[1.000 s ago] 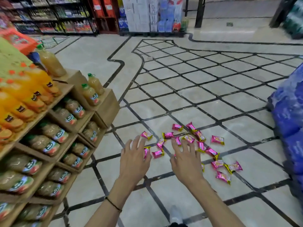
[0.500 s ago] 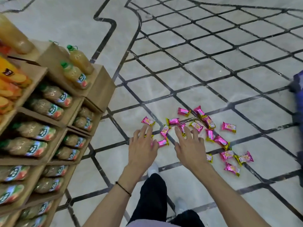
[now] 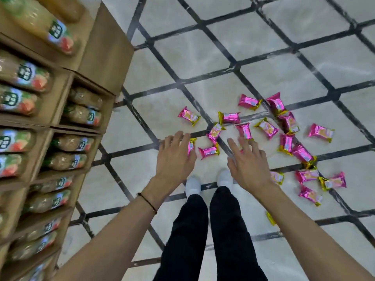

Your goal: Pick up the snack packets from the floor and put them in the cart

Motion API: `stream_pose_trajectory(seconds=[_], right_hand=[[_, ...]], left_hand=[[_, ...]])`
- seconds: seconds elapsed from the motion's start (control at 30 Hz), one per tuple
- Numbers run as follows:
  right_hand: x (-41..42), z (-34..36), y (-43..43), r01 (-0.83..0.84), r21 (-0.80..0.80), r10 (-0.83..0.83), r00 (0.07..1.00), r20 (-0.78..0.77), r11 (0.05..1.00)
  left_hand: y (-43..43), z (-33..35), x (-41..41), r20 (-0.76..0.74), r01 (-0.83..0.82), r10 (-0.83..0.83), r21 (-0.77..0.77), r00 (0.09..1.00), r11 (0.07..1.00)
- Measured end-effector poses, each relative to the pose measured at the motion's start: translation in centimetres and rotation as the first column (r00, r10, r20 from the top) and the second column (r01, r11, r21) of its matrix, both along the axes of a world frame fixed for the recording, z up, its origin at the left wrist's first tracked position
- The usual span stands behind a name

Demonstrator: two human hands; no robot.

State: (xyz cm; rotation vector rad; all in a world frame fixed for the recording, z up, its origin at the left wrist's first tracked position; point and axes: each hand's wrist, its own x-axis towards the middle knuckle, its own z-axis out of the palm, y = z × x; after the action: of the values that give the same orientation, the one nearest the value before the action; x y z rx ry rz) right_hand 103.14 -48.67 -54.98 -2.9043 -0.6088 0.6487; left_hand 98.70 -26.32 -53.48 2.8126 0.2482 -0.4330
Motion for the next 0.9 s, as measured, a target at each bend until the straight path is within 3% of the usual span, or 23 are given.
stream_pose_trajectory(seconds=[0.2,0.5,0.67,0.9], right_hand=[[0.9,-17.4,1.0,-0.180,0.033,0.179,0.984,0.019,0.983],[-0.9,-42.2,3.6,-0.242,0.167,0.243,0.970,0.016,0.956],[-0.9,-52.2,3.4,-0.358,0.155,0.363,0.932,-0.006,0.921],[0.3,-57.8,3.8,-0.442,0.003,0.442,0.897,0.019,0.897]], left_hand=[[-1.1,-17.7,1.7,0.026,-0.035,0.035,-0.009,0.999,0.999],[-1.1,-43.2,-0.6,0.030,-0.173,0.173,-0.002,0.984,0.985],[-0.1,-52.6,-1.3,0.032,-0.162,0.160,0.080,0.987,0.984],[-0.7,-59.4,-1.4,-0.029,-0.197,0.201,0.113,0.979,0.974]])
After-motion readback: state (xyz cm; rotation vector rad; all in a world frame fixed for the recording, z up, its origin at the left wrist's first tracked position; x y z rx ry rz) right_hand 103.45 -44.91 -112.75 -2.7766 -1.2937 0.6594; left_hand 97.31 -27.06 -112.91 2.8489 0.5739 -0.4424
